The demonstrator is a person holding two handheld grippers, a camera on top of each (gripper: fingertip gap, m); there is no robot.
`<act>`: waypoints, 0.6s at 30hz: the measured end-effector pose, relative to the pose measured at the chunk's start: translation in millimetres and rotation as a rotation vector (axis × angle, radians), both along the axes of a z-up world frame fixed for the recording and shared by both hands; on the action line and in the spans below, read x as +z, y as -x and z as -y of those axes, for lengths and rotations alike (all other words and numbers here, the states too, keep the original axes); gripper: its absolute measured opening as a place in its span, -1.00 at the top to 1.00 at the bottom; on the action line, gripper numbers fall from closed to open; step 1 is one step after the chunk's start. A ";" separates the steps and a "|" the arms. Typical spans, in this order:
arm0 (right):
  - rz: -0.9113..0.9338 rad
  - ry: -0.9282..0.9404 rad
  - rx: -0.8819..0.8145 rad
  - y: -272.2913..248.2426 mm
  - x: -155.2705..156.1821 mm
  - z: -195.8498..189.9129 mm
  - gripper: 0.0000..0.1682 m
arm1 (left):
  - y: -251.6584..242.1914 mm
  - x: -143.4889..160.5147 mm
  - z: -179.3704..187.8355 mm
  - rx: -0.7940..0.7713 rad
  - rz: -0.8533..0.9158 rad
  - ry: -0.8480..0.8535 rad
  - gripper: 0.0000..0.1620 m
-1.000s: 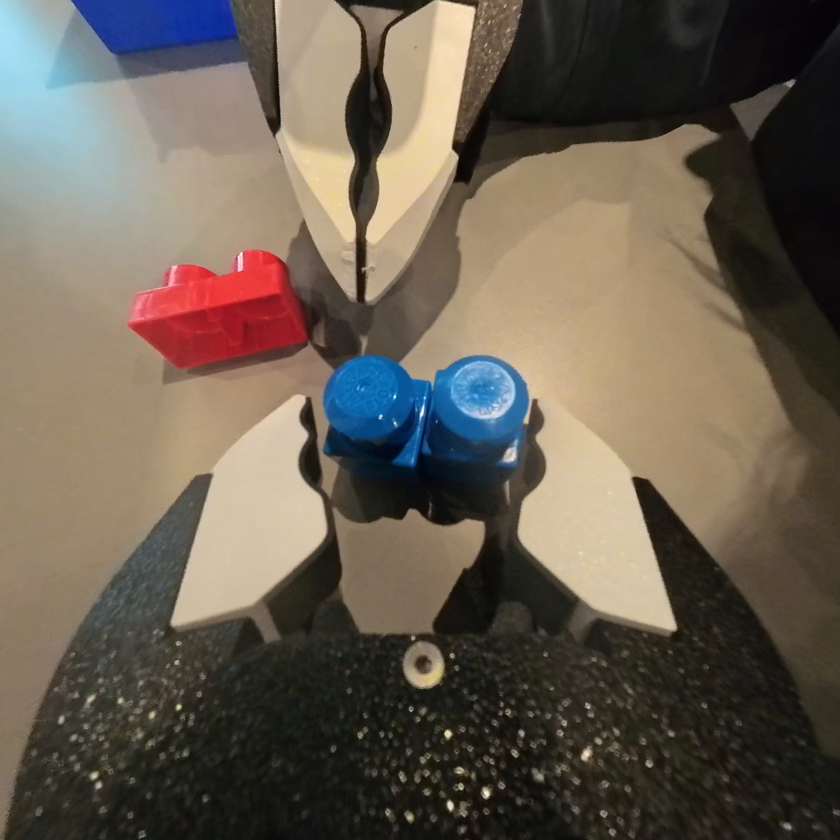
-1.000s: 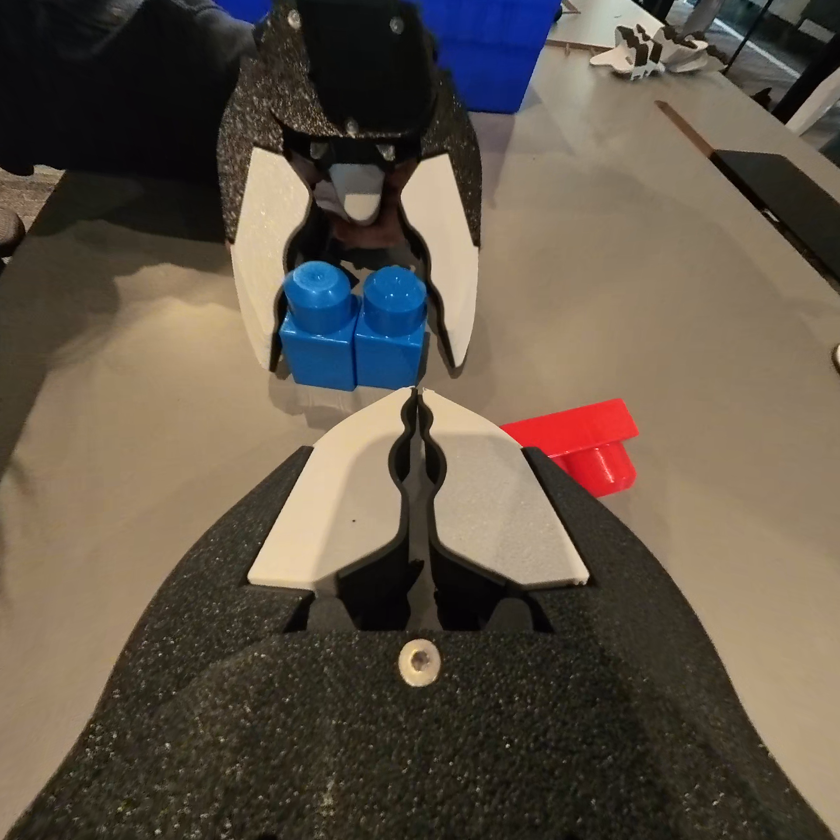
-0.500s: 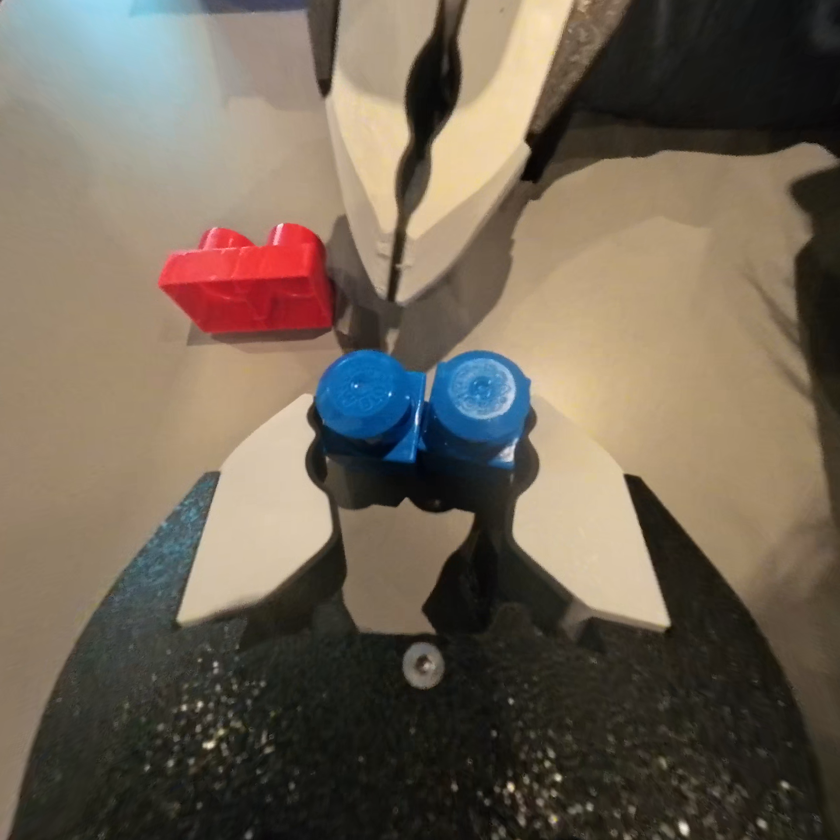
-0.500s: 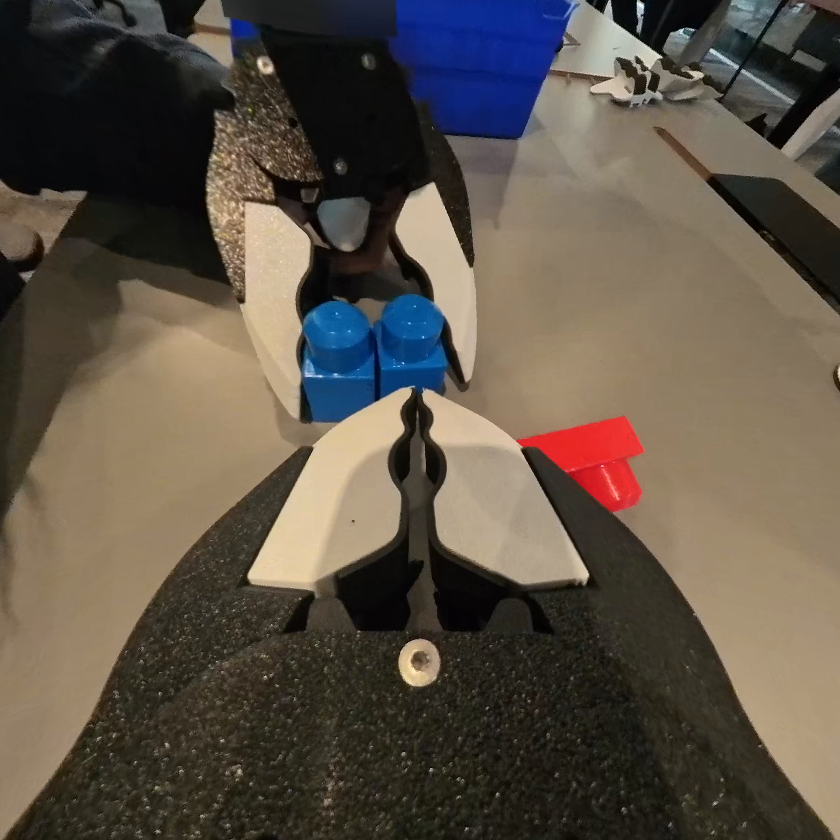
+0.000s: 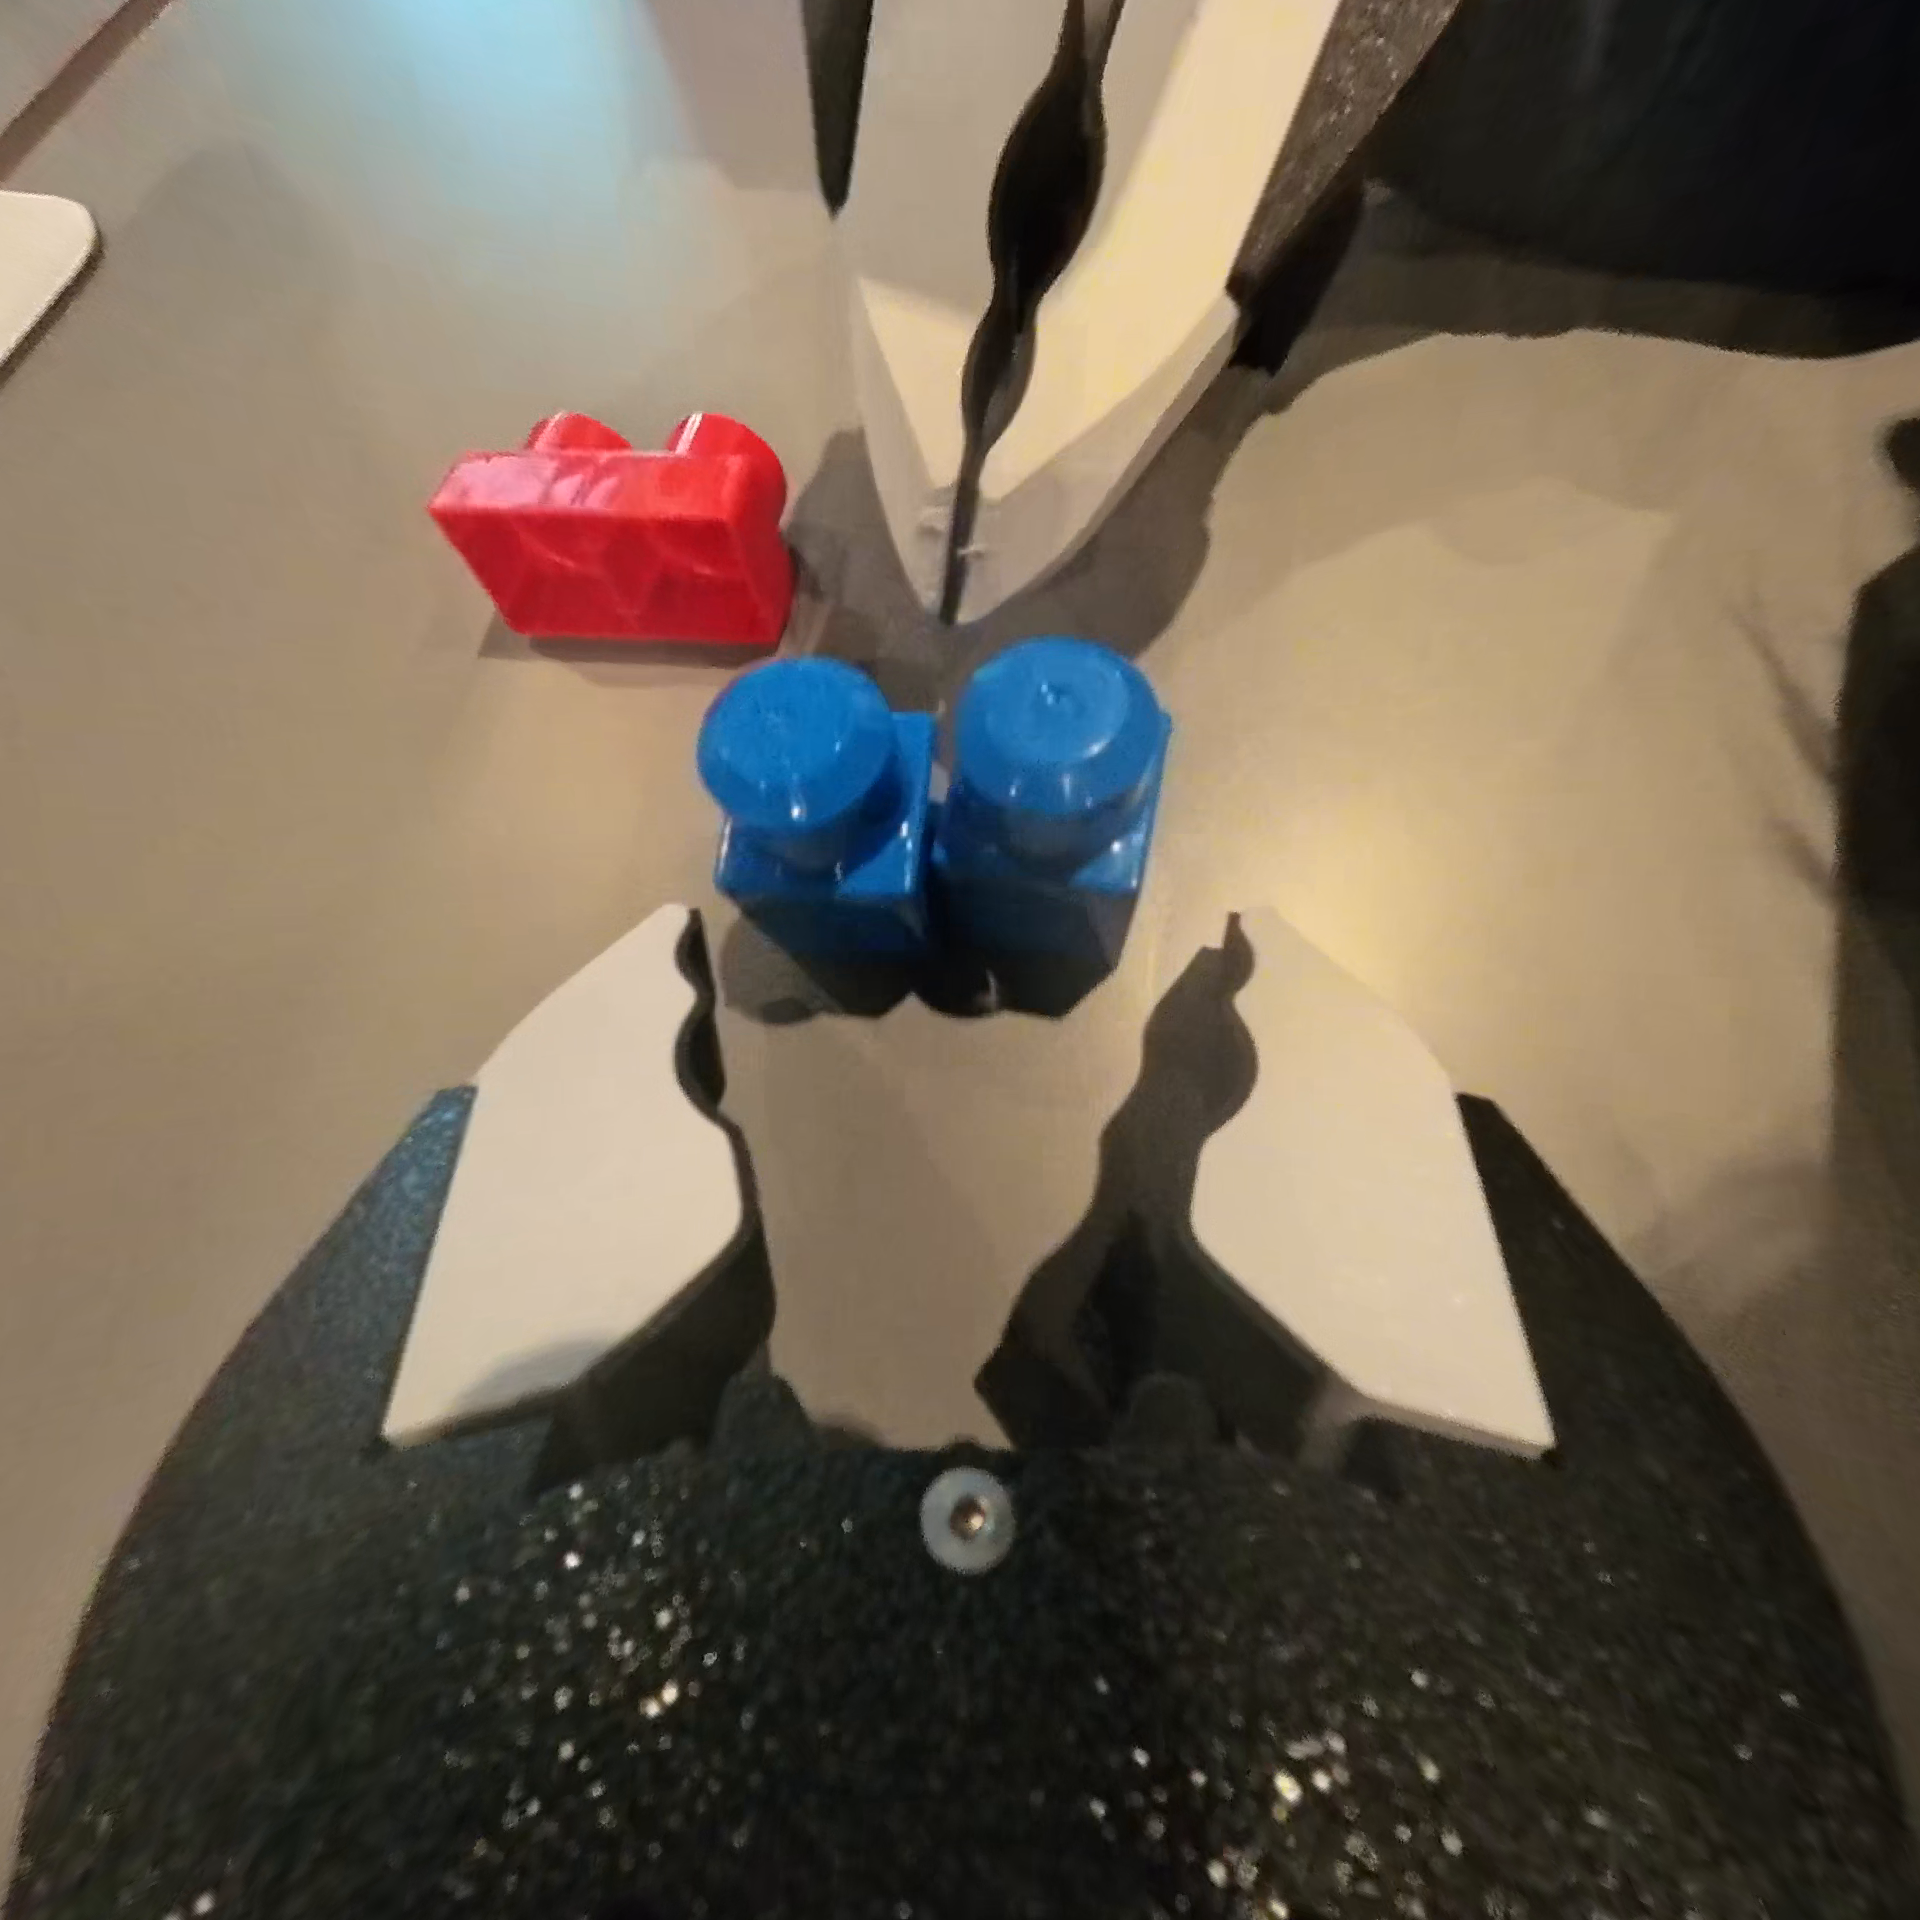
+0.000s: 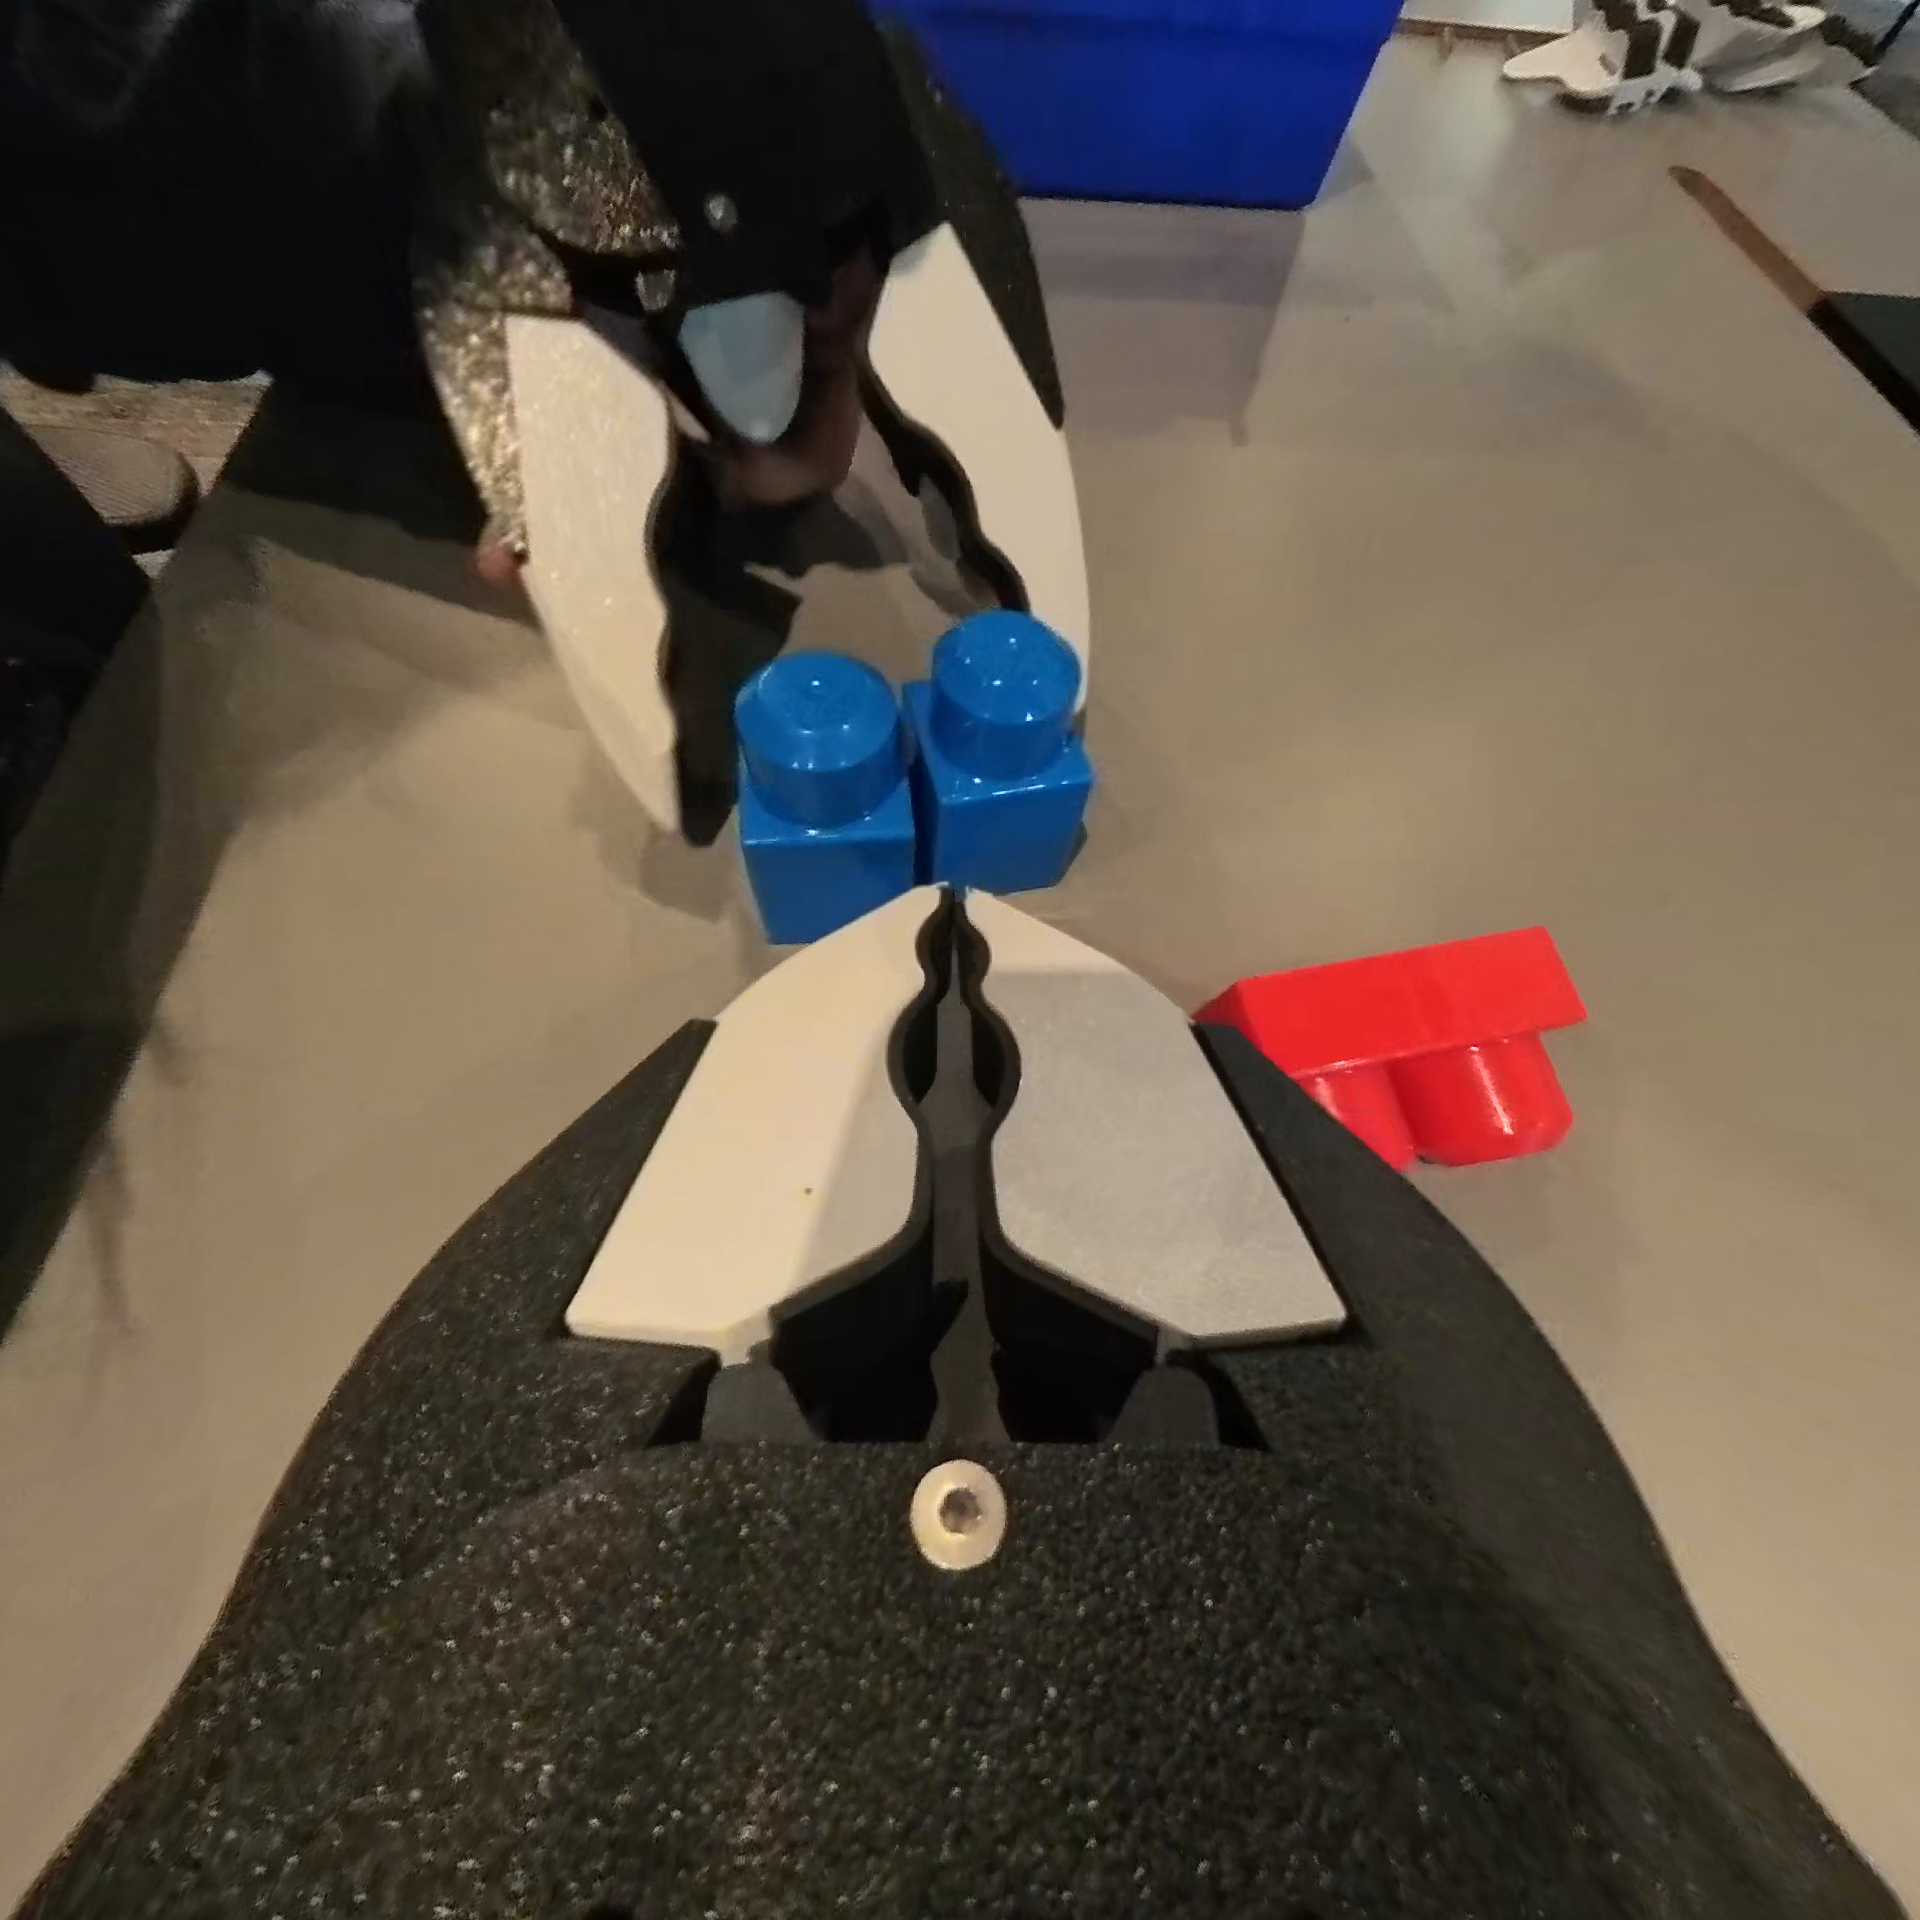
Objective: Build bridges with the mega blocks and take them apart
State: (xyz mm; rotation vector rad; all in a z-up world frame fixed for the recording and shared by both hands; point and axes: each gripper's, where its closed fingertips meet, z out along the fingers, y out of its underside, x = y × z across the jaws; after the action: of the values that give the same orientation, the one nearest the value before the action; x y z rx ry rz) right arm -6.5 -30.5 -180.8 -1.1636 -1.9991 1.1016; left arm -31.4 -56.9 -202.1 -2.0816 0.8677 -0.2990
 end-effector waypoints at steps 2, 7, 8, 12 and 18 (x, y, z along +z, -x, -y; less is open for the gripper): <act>0.017 0.010 0.024 -1.8 -1.8 4.2 1.00 | 6.2 3.0 8.8 0.004 0.022 0.010 0.03; 0.050 0.016 0.069 -4.3 -6.4 13.1 1.00 | -4.9 20.2 36.6 -0.101 0.189 0.034 0.51; 0.055 0.020 0.078 -4.5 -7.2 15.1 1.00 | -7.4 21.0 38.3 -0.110 0.199 0.034 0.53; 0.068 0.020 0.096 -4.4 -10.0 19.4 1.00 | -13.7 12.8 38.1 -0.130 0.162 0.054 0.52; 0.060 0.013 0.100 -1.8 -10.1 21.7 1.00 | -24.5 10.3 36.3 -0.160 0.161 0.063 0.53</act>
State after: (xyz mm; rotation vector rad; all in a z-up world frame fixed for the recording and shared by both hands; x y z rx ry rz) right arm -4.7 -52.1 -190.9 -1.1264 -2.1192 1.1427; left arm -6.9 -93.2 -191.9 -2.0170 0.9386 -0.5788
